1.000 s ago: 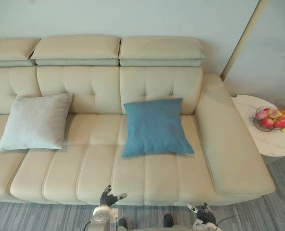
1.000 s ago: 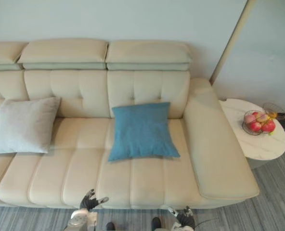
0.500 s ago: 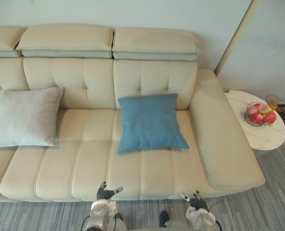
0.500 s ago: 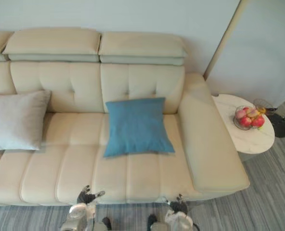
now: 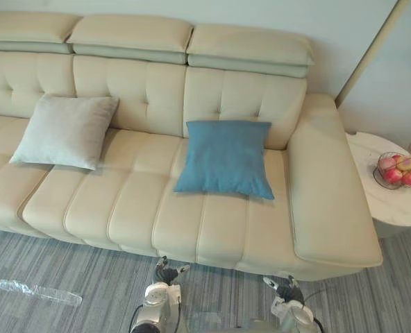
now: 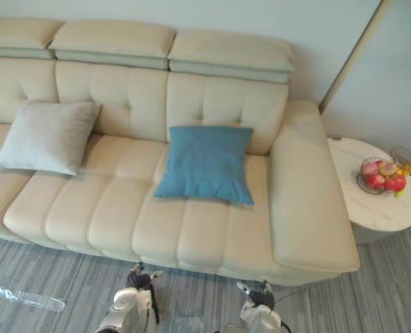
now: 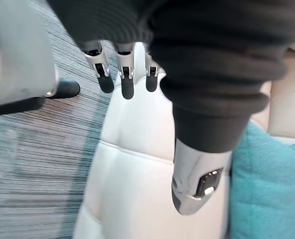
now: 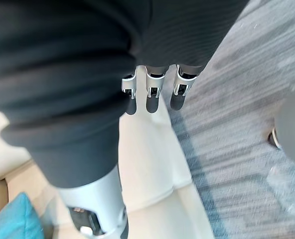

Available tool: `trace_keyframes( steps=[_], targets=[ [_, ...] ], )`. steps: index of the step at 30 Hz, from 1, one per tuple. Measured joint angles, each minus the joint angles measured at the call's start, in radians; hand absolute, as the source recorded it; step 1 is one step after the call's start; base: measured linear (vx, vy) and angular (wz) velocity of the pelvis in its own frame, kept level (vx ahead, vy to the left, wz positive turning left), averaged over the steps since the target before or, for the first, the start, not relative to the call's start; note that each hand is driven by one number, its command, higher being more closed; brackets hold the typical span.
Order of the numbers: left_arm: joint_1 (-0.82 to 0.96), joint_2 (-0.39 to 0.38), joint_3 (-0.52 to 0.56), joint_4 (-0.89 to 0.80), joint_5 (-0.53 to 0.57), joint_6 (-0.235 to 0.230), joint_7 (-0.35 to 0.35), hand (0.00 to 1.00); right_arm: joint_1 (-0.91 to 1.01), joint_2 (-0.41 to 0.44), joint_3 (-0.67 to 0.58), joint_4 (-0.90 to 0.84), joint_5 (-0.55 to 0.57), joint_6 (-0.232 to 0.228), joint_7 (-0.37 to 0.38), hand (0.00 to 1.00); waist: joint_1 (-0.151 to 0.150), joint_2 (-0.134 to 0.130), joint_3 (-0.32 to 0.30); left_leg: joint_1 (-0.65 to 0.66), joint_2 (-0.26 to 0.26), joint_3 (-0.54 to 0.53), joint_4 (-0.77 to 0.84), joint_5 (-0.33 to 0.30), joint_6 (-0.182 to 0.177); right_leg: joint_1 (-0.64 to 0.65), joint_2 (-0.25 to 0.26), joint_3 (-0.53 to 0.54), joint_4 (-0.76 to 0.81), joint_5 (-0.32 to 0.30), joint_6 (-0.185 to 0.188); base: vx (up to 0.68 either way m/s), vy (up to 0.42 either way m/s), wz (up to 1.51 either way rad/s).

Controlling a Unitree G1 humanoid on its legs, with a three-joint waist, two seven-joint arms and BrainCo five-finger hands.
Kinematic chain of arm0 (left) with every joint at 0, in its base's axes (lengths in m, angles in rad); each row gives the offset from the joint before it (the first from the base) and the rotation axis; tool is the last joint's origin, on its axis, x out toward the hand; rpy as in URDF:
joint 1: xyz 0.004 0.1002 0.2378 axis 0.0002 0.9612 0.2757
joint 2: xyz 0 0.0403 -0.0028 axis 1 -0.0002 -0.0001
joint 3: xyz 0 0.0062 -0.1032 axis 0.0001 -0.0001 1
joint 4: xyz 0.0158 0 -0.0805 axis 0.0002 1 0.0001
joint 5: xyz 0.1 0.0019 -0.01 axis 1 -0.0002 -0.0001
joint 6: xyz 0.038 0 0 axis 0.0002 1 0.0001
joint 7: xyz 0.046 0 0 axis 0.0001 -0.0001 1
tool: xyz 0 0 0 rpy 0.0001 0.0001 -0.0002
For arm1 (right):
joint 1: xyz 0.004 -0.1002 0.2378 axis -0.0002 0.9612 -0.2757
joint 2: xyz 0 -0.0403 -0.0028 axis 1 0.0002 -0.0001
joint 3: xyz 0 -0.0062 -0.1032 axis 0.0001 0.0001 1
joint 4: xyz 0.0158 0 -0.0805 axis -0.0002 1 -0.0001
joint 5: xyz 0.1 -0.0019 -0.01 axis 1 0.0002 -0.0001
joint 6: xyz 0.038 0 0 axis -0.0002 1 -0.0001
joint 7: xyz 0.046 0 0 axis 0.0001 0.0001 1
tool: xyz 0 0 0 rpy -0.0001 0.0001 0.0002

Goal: Pick up cushions and gather them together orderly.

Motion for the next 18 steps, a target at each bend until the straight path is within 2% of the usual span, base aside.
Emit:
trace_keyframes(
  steps=[1, 2, 4, 5, 6, 8, 9, 11, 13, 14, 18],
  targets=[
    [0.001, 0.002, -0.003, 0.000, 0.000, 0.002, -0.001, 0.00, 0.008, 0.002, 0.000, 0.001, 0.000, 0.000, 0.001, 0.00, -0.004, -0.005, 0.002, -0.003, -0.011, -0.016, 0.071, -0.043, 0.014, -0.002, -0.013, -0.006, -0.009, 0.012, 0.006, -0.19, 0.124, 0.14],
    [0.002, 0.003, -0.005, 0.000, 0.002, 0.003, -0.004, 0.00, 0.020, 0.004, 0.002, 0.003, 0.000, 0.001, 0.005, 0.00, -0.005, -0.007, -0.002, 0.001, -0.009, -0.034, 0.165, -0.111, 0.010, -0.005, -0.024, -0.006, -0.019, 0.025, 0.018, -0.17, 0.188, 0.12],
    [0.004, 0.002, -0.006, -0.001, 0.002, 0.005, -0.015, 0.00, 0.024, 0.004, 0.002, 0.006, 0.000, 0.001, 0.009, 0.00, -0.011, 0.004, -0.009, 0.029, -0.004, -0.051, 0.209, -0.185, 0.000, -0.011, -0.033, -0.004, -0.019, 0.036, 0.040, -0.07, 0.251, 0.11],
    [0.011, -0.004, -0.005, 0.000, 0.002, 0.006, -0.015, 0.00, 0.028, 0.001, -0.002, 0.009, 0.000, 0.001, 0.011, 0.00, -0.025, 0.016, -0.013, 0.052, -0.010, -0.043, 0.170, -0.224, -0.040, -0.013, -0.034, 0.004, -0.021, 0.045, 0.065, -0.05, 0.273, 0.06],
    [0.019, 0.007, -0.004, 0.002, 0.002, 0.012, -0.014, 0.00, 0.027, 0.014, -0.009, 0.018, 0.001, 0.002, 0.013, 0.00, -0.027, 0.006, -0.019, 0.064, -0.023, -0.037, 0.141, -0.240, -0.050, -0.013, -0.034, 0.021, -0.036, 0.053, 0.080, -0.09, 0.306, -0.03],
    [0.054, 0.050, -0.004, 0.021, 0.002, 0.017, -0.013, 0.00, 0.021, 0.027, -0.014, 0.087, 0.000, 0.010, 0.035, 0.00, -0.032, -0.040, -0.054, 0.115, -0.088, 0.002, 0.024, -0.211, -0.033, 0.003, -0.061, 0.069, -0.134, 0.098, 0.100, -0.04, 0.174, -0.12],
    [0.061, 0.057, -0.005, 0.025, 0.002, 0.018, -0.013, 0.00, 0.021, 0.028, -0.036, 0.095, 0.000, 0.009, 0.036, 0.00, -0.037, -0.046, -0.065, 0.127, -0.109, 0.007, -0.009, -0.197, -0.025, 0.015, -0.066, 0.087, -0.170, 0.118, 0.102, 0.01, 0.148, 0.06],
    [0.057, 0.069, -0.017, 0.051, 0.002, 0.016, -0.013, 0.00, 0.019, 0.024, -0.091, 0.129, 0.000, 0.006, 0.036, 0.00, -0.053, -0.042, -0.078, 0.132, -0.151, 0.007, -0.071, -0.167, -0.008, 0.029, -0.083, 0.099, -0.243, 0.162, 0.113, 0.00, 0.171, 0.16],
    [0.056, 0.080, -0.023, 0.076, 0.002, 0.017, -0.014, 0.00, 0.012, 0.023, -0.106, 0.157, 0.000, 0.007, 0.037, 0.00, -0.053, -0.042, -0.088, 0.143, -0.178, 0.018, -0.124, -0.137, 0.006, 0.032, -0.095, 0.114, -0.298, 0.197, 0.120, 0.00, 0.115, -0.05],
    [0.055, 0.084, -0.024, 0.090, 0.003, 0.017, -0.014, 0.00, 0.009, 0.020, -0.118, 0.158, 0.000, 0.007, 0.038, 0.00, -0.055, -0.034, -0.083, 0.154, -0.195, 0.020, -0.153, -0.122, 0.010, 0.045, -0.098, 0.117, -0.331, 0.219, 0.119, 0.01, 0.085, -0.05],
    [0.059, 0.105, -0.029, 0.118, 0.016, 0.018, -0.013, 0.00, 0.003, 0.015, -0.131, 0.168, -0.001, 0.011, 0.038, 0.00, -0.057, -0.031, -0.084, 0.206, -0.221, 0.015, -0.232, -0.082, 0.012, 0.080, -0.106, 0.118, -0.382, 0.247, 0.124, 0.04, 0.018, -0.02]
  ],
)
